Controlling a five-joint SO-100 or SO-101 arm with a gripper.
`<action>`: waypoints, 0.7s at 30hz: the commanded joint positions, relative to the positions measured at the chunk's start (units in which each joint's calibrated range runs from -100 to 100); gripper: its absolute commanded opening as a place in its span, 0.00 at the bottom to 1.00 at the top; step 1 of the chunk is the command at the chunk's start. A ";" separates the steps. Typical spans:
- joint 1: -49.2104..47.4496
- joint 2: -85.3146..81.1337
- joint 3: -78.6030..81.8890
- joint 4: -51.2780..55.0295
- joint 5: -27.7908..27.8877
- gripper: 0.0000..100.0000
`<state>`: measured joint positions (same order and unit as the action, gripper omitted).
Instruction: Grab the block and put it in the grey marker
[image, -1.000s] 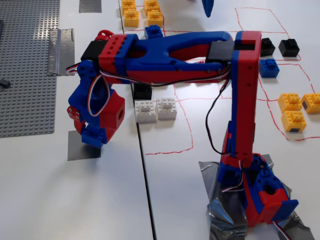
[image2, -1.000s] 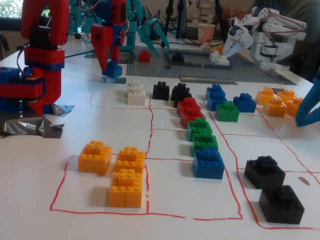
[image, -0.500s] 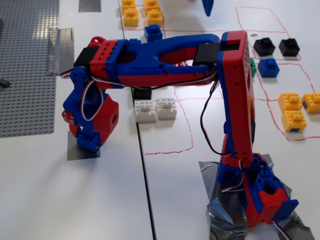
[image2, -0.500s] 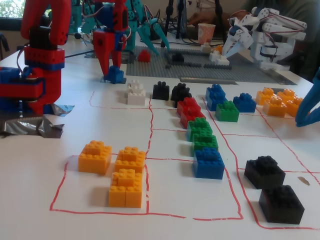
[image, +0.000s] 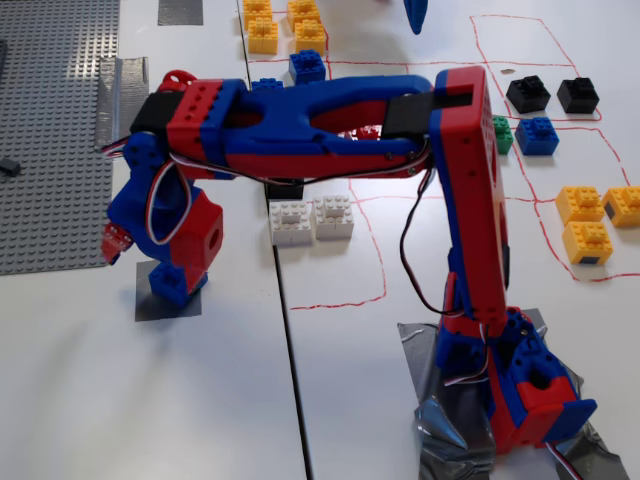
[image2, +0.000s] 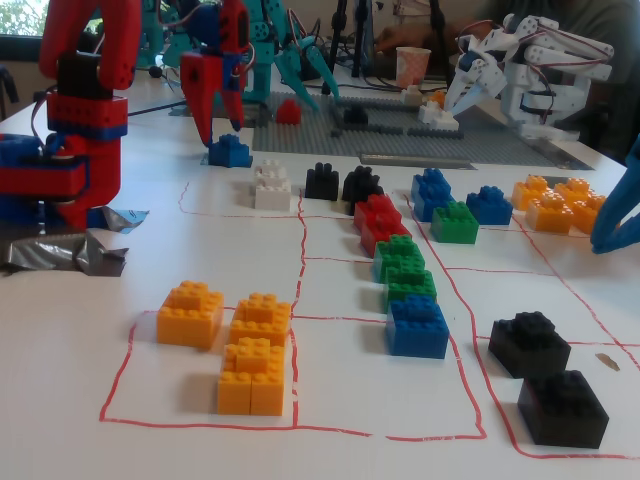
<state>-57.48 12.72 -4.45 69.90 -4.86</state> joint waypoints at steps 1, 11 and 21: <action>-0.91 -4.56 -6.54 2.51 -0.05 0.31; 4.39 -15.20 -9.08 8.51 2.39 0.01; 18.13 -24.03 -9.08 15.01 5.42 0.00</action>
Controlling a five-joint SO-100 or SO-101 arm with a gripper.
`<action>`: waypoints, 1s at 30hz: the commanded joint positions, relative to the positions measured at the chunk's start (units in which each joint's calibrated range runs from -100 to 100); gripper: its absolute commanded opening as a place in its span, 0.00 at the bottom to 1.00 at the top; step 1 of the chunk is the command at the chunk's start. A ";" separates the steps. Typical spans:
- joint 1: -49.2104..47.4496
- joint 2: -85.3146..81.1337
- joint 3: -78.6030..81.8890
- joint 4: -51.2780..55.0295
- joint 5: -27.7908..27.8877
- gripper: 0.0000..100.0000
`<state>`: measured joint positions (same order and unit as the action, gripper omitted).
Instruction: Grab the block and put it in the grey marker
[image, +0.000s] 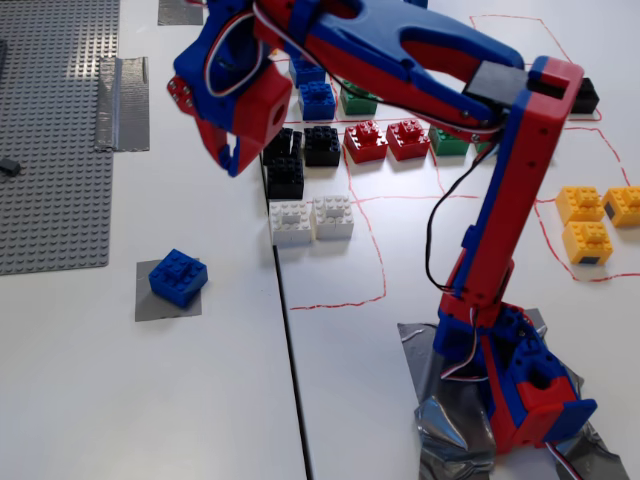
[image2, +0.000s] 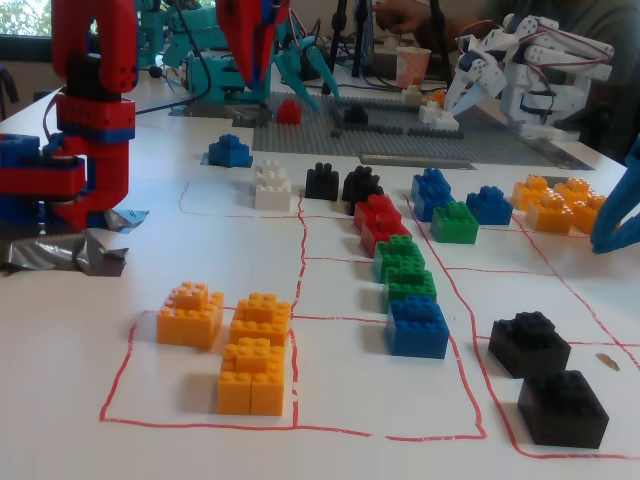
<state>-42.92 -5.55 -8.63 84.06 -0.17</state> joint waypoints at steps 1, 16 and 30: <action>5.53 -6.33 -4.90 1.25 1.03 0.00; 36.74 -9.39 -4.18 1.25 4.00 0.00; 50.97 -9.39 5.45 -5.56 3.81 0.00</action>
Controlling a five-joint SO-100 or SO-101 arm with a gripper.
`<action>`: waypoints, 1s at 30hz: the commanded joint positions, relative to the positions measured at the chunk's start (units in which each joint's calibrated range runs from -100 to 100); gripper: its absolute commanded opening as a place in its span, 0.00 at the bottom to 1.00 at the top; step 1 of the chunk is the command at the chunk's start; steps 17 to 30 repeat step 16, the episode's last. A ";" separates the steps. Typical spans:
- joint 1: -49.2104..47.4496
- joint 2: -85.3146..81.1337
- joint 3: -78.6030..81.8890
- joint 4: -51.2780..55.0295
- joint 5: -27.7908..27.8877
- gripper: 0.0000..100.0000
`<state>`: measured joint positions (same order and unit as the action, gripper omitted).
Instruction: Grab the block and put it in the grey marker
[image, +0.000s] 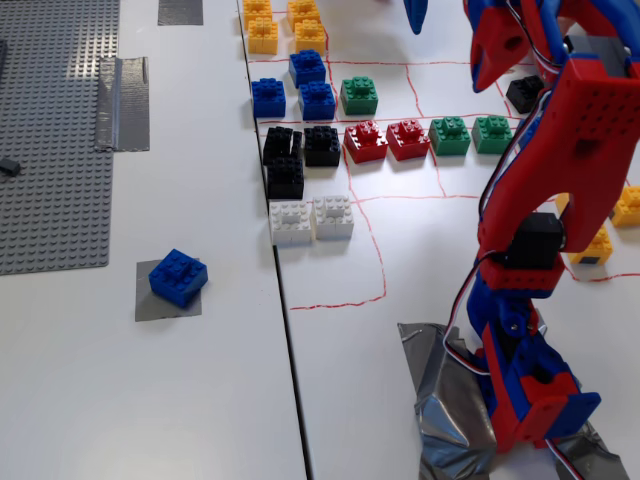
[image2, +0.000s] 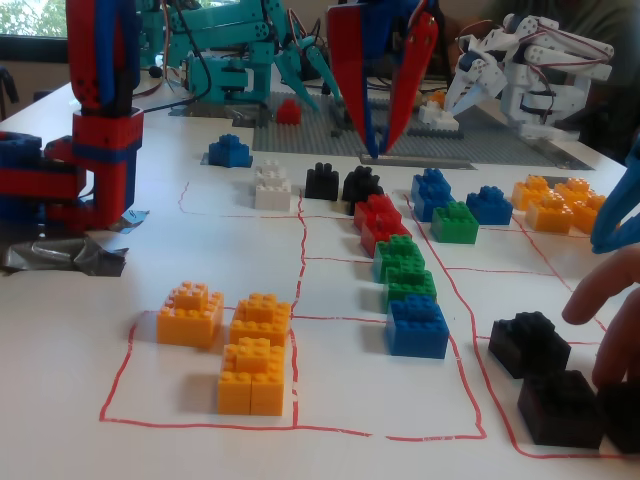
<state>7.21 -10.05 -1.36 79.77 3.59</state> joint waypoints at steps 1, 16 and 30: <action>1.13 -4.88 -1.45 -1.60 0.05 0.00; 1.53 -4.80 0.91 -2.82 -0.10 0.00; 1.53 -4.80 0.91 -2.82 -0.10 0.00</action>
